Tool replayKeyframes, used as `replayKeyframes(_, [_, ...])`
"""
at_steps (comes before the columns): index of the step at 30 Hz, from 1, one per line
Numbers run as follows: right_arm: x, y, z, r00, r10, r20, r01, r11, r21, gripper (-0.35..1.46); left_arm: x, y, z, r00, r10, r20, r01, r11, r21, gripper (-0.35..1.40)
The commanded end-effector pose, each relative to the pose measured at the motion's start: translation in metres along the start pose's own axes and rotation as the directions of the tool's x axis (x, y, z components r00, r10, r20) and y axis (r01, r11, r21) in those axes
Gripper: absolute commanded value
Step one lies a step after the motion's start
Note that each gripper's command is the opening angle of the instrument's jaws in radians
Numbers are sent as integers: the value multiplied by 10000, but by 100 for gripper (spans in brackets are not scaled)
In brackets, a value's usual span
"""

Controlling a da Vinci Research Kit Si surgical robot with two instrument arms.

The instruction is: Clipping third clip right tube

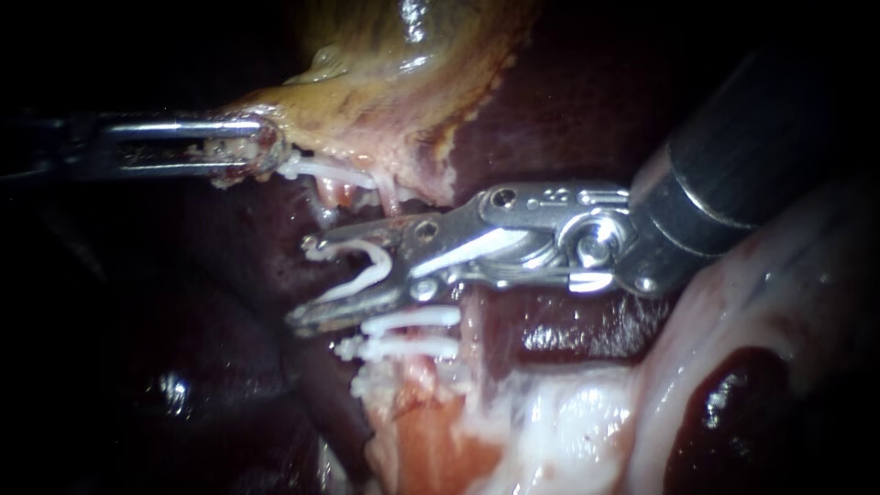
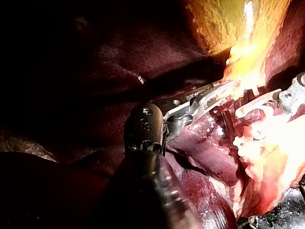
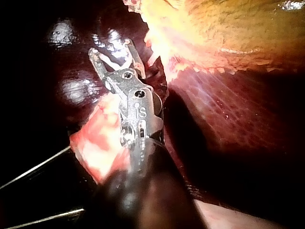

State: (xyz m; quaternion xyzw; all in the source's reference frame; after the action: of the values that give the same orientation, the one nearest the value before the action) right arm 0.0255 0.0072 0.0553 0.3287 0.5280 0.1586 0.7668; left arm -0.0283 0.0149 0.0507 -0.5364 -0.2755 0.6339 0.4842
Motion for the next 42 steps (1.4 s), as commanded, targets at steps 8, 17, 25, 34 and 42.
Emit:
replayKeyframes(8, [9, -15, -33, 9999, 165, -2, -165, 9997, 185, 49, 6, -1, -13, 10000, -33, 50, 33, 10000, -65, -35])
replayKeyframes(17, [-6, -14, -94, 9995, 307, -98, -307, 9995, -38, 49, 11, 2, -21, 10000, -8, 62, 8, 10000, -73, -35])
replayKeyframes(25, [-9, 8, -101, 9986, 507, -177, -512, 9983, -286, 49, 10, 3, -22, 10000, -6, 60, 6, 10000, -69, -35])
replayKeyframes(34, [-25, 36, -45, 9974, 691, -194, -701, 9958, -591, 49, 10, 3, -21, 10000, -2, 58, 3, 10000, -67, -35])
replayKeyframes(42, [-20, 37, -10, 9940, 651, -876, -697, 9963, -500, 50, 9, 4, -19, 10000, 0, 51, 1, 10000, -57, -35])
